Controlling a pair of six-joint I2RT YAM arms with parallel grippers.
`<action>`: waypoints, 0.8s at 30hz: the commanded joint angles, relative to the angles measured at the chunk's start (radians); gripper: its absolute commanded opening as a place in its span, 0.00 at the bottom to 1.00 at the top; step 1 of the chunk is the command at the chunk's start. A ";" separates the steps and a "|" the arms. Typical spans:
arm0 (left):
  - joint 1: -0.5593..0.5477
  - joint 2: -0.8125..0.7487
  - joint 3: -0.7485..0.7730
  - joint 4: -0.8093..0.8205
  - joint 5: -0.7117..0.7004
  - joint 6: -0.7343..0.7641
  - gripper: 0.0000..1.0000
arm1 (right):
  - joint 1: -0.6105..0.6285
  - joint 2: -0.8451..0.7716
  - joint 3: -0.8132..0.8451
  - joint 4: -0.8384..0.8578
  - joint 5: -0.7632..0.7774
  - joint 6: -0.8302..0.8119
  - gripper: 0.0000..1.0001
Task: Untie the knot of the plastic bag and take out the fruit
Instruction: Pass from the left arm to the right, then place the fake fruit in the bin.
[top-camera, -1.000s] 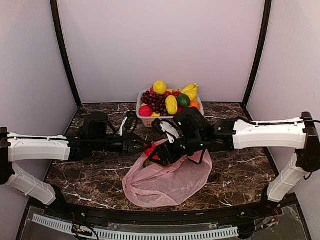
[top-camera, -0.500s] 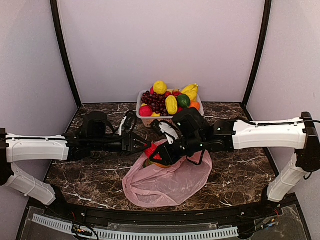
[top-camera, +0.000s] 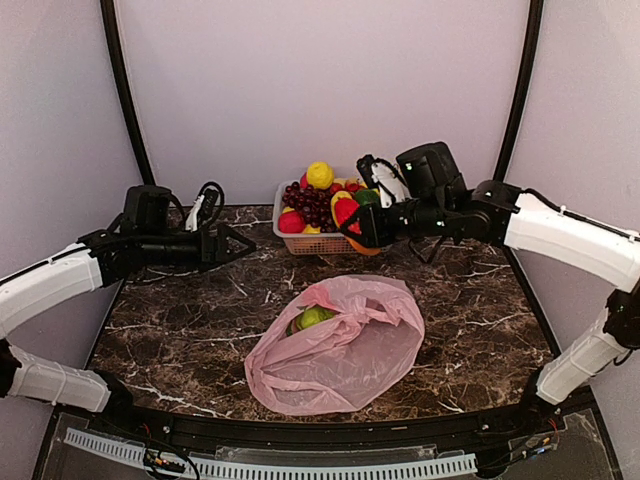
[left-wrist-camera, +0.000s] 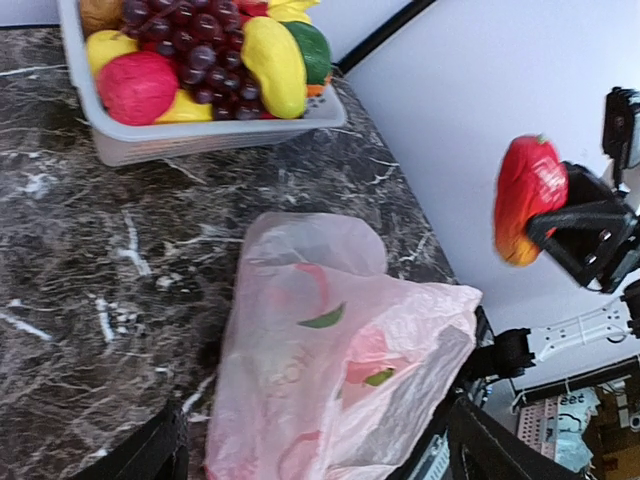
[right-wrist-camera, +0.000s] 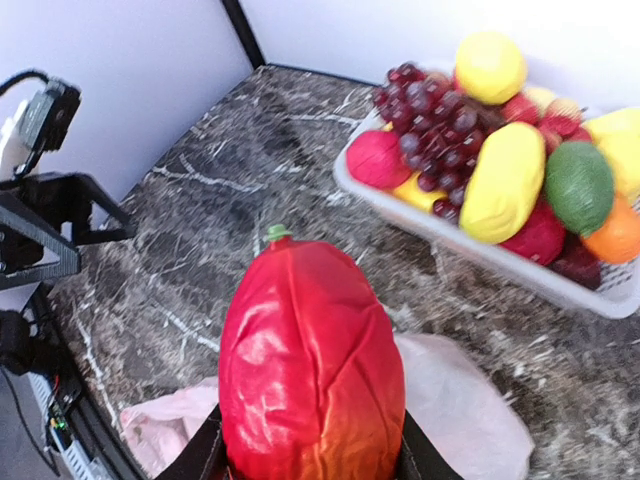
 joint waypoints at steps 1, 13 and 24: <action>0.119 -0.001 0.047 -0.225 0.023 0.194 0.89 | -0.084 0.068 0.132 -0.047 0.097 -0.087 0.32; 0.420 -0.020 0.046 -0.212 -0.083 0.396 0.90 | -0.296 0.426 0.535 -0.063 0.029 -0.172 0.32; 0.426 -0.028 0.026 -0.230 -0.266 0.475 0.89 | -0.387 0.716 0.871 -0.070 -0.101 -0.221 0.33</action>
